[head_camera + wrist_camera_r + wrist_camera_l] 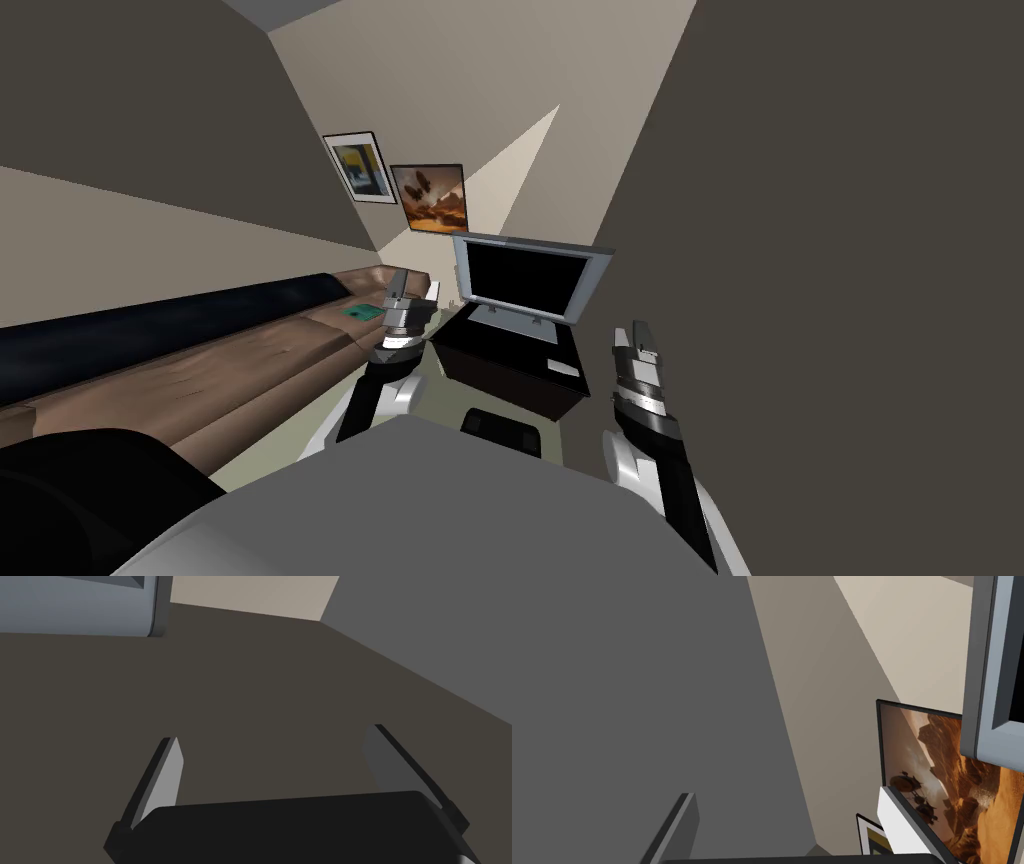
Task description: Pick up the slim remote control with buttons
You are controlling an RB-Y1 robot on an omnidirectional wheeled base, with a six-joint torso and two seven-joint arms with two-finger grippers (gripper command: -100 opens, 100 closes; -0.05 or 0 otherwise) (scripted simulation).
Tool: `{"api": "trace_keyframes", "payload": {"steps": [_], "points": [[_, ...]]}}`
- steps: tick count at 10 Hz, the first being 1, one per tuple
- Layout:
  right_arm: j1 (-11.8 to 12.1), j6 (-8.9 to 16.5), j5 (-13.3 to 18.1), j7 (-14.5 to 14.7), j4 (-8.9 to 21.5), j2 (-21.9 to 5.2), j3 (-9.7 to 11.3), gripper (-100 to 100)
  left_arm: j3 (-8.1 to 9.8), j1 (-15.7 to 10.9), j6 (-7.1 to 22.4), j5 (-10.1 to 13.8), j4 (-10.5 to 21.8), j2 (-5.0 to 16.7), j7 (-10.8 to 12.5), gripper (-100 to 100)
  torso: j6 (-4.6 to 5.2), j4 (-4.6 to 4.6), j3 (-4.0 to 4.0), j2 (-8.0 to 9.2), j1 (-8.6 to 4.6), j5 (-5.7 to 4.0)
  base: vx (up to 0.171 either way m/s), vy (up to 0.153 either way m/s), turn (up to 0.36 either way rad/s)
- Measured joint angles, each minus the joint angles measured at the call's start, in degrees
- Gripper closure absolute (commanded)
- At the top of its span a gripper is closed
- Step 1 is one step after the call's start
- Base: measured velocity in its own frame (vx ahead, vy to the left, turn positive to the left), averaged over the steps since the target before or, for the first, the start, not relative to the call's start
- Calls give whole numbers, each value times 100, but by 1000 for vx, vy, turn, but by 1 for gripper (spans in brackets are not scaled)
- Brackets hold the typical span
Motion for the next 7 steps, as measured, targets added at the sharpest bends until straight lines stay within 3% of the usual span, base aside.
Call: {"api": "trace_keyframes", "payload": {"steps": [2,5,7], "points": [[84,23,133,60,195,-302,-26,-100,-1,-1,0,0,0,0,0,0,-1,3,9,15,18,4,-54,61,176],[274,84,520,313,553,-603,138,-100,-1,-1,0,0,0,-1,0,0,-3,5,12,20,28,6,-48,76,236],[373,75,695,426,835,-830,144,-100,0,0,0,0,0,0,0,0,2,3,8,13,17,4,-22,47,101]]}}
